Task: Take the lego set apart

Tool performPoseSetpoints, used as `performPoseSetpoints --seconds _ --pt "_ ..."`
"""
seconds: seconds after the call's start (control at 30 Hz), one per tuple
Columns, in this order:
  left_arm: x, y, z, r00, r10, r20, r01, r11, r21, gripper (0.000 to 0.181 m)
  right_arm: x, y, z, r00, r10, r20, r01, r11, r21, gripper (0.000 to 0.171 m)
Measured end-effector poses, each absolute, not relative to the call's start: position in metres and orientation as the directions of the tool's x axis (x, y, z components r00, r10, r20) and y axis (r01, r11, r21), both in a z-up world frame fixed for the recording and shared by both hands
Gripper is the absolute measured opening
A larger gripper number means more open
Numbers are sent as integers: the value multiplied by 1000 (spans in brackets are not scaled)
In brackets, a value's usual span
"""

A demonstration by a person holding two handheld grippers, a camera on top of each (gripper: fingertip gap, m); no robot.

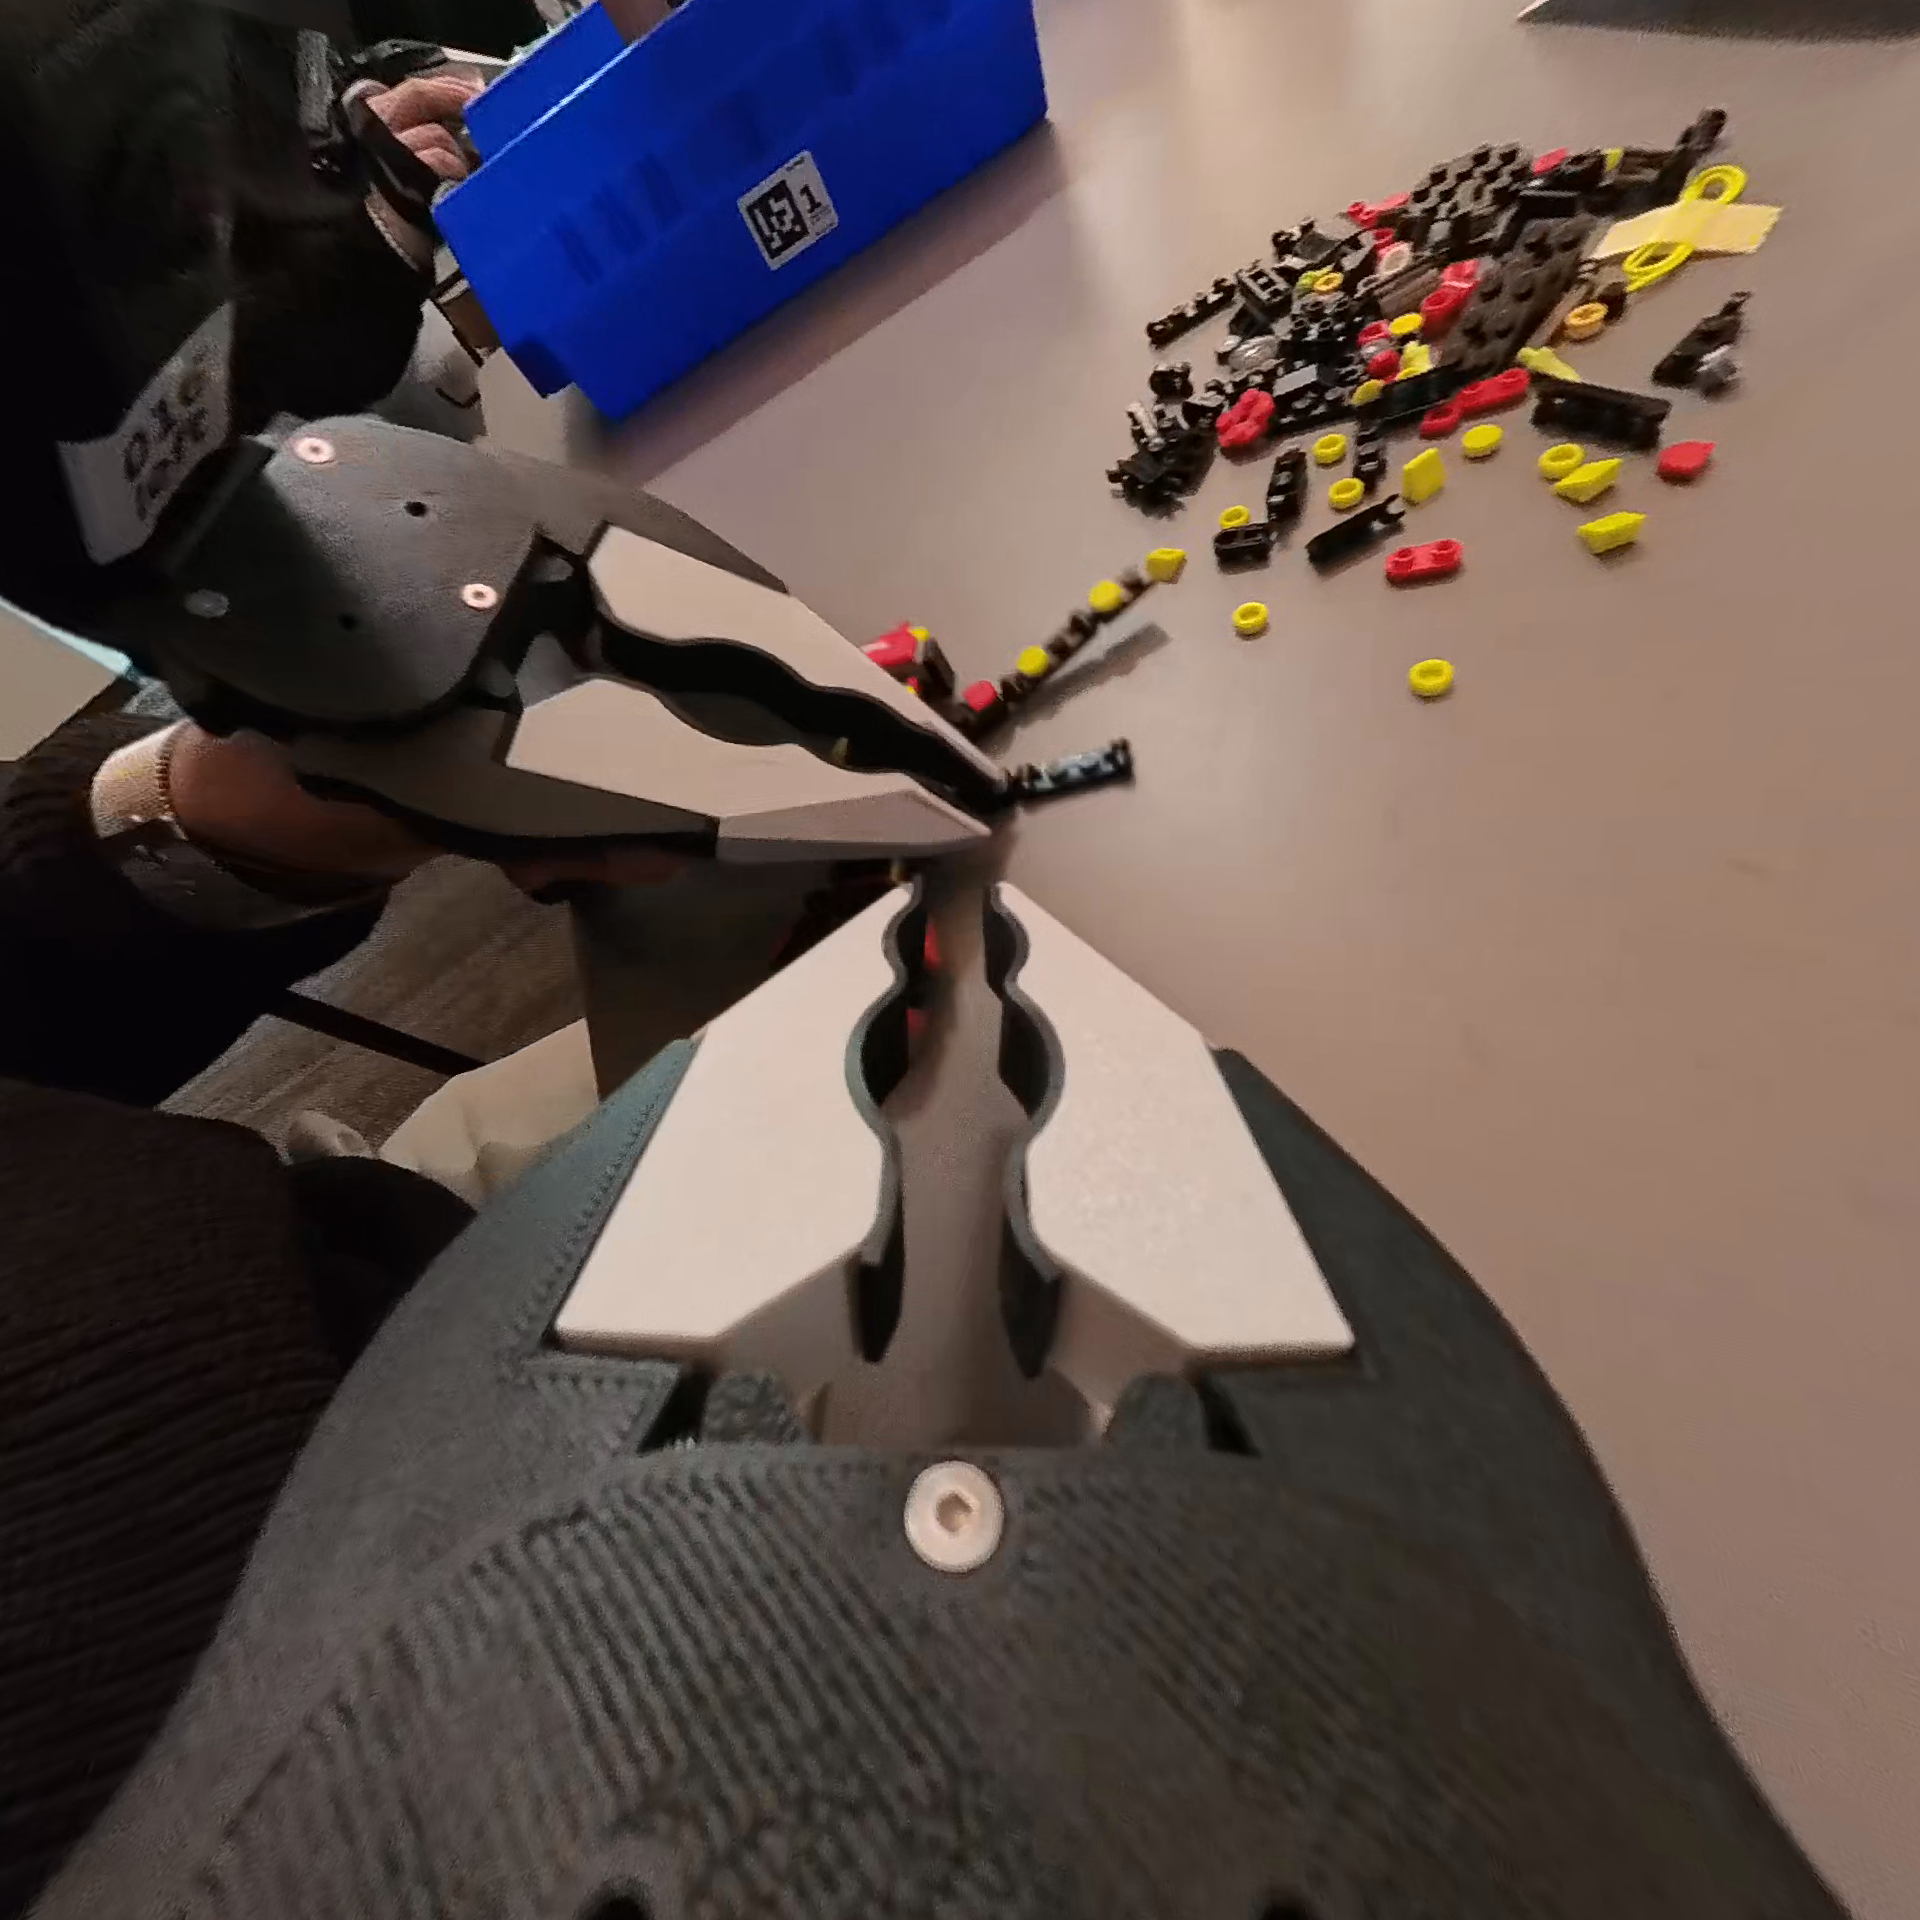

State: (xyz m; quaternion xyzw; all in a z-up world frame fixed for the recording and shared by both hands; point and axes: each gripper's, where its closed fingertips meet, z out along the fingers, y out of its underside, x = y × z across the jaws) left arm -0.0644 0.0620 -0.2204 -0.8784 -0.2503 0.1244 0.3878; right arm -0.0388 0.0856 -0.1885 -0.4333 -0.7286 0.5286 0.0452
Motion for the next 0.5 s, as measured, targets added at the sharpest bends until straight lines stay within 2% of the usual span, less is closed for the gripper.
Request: performPoseSetpoints --seconds 0.1,0.2,0.37,0.5 --pt "-71 54 -220 840 539 -64 319 -585 -745 18 -40 87 -191 -614 685 -392 591 70 -803 13" --pt "-69 53 -214 849 526 56 372 -519 -770 11 -37 82 -197 -630 688 -360 594 128 -794 16" --pt "-77 42 -199 802 529 277 504 -353 -788 12 -30 71 -207 -685 691 -232 542 271 -795 18" --pt "-96 26 -187 750 581 316 531 -244 -812 15 -25 60 -207 -722 674 -153 484 335 -809 18"
